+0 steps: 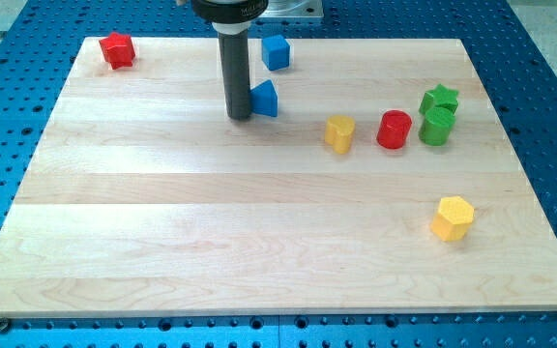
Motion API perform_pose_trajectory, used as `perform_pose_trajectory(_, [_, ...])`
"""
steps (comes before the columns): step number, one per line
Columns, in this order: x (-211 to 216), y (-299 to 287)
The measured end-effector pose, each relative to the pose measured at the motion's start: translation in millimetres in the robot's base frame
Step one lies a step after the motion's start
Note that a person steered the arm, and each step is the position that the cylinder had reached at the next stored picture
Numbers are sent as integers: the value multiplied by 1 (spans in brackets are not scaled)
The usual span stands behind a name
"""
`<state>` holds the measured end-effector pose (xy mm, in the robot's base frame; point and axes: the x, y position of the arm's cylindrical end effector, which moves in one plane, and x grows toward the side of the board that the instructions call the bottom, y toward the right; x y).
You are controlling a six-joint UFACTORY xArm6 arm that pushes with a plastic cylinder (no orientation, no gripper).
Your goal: Move the yellow heart at the center of the board
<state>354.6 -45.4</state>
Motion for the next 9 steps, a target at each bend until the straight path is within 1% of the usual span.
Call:
perform_pose_trajectory(1, [-15, 35])
perform_pose_trajectory(2, [-60, 81])
perform_pose_trajectory(3, [-55, 135])
perform_pose_trajectory(4, [-36, 84])
perform_pose_trajectory(5, [10, 73])
perform_pose_trajectory(6, [-10, 136])
perform_pose_trajectory(7, [-62, 184])
perform_pose_trajectory(8, [-97, 196])
perform_pose_trajectory(9, [-80, 208])
